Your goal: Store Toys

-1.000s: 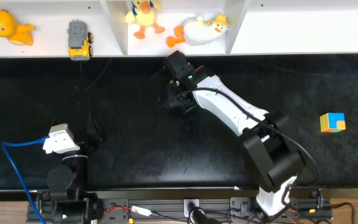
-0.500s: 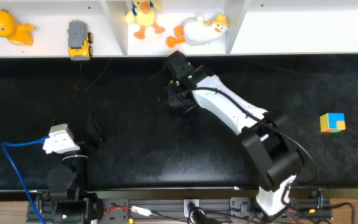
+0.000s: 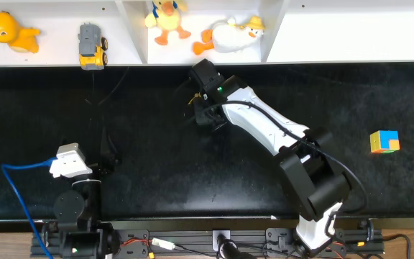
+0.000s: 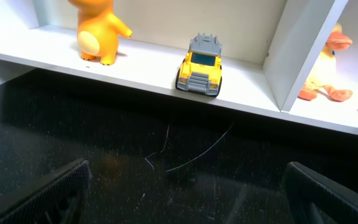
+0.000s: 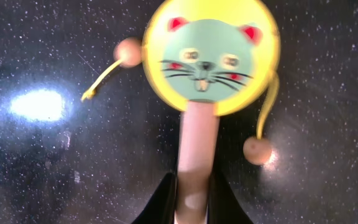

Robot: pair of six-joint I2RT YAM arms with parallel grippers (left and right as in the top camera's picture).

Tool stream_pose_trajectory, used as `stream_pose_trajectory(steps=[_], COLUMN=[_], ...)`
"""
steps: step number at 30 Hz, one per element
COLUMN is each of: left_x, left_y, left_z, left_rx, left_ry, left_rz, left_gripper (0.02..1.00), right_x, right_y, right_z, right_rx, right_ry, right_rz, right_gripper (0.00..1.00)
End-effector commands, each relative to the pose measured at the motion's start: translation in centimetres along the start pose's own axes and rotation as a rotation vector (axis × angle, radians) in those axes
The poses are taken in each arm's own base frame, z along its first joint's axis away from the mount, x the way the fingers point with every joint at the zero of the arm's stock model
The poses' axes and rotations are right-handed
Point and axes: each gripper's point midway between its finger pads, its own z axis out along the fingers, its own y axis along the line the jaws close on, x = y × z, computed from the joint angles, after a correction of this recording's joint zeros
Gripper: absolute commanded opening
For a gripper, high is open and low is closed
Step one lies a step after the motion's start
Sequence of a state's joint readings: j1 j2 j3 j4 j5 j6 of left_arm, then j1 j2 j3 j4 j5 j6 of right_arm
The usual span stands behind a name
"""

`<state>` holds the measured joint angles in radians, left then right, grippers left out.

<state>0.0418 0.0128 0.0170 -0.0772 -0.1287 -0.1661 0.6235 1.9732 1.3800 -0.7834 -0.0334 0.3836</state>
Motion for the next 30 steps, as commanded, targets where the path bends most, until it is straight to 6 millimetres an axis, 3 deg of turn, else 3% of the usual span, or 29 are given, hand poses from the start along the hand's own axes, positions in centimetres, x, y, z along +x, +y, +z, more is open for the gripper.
stream_pose_trajectory(steps=[1,8,13,19,25,30], left_x=[0.0,0.0,0.0,0.0,0.0,0.0], left_y=[0.3,0.3,0.3,0.3,0.3,0.3], left_z=[0.0,0.0,0.0,0.0,0.0,0.0], left_rx=[-0.010,-0.010,-0.010,-0.010,-0.010,-0.010], left_ry=[-0.009,-0.009,-0.009,-0.009,-0.009,-0.009], left_rz=[-0.012,-0.013,-0.012,-0.012,-0.013,-0.013], left_gripper=[0.998,0.996,0.998,0.998,0.998,0.998], right_x=[-0.3,-1.3,-1.2,1.7,3.8,5.7], right_y=[0.4,1.0,1.1,2.2,3.8,1.4], right_z=[0.1,-1.5,-3.7,-7.8,-13.2,-15.6], right_rx=[-0.001,-0.006,0.011,0.006,-0.031,-0.020], right_ry=[0.001,-0.009,0.025,0.087,0.022,-0.014], right_rz=[-0.007,-0.008,-0.015,-0.057,-0.123,-0.060], right_gripper=[0.045,0.045,0.045,0.047,0.049,0.047])
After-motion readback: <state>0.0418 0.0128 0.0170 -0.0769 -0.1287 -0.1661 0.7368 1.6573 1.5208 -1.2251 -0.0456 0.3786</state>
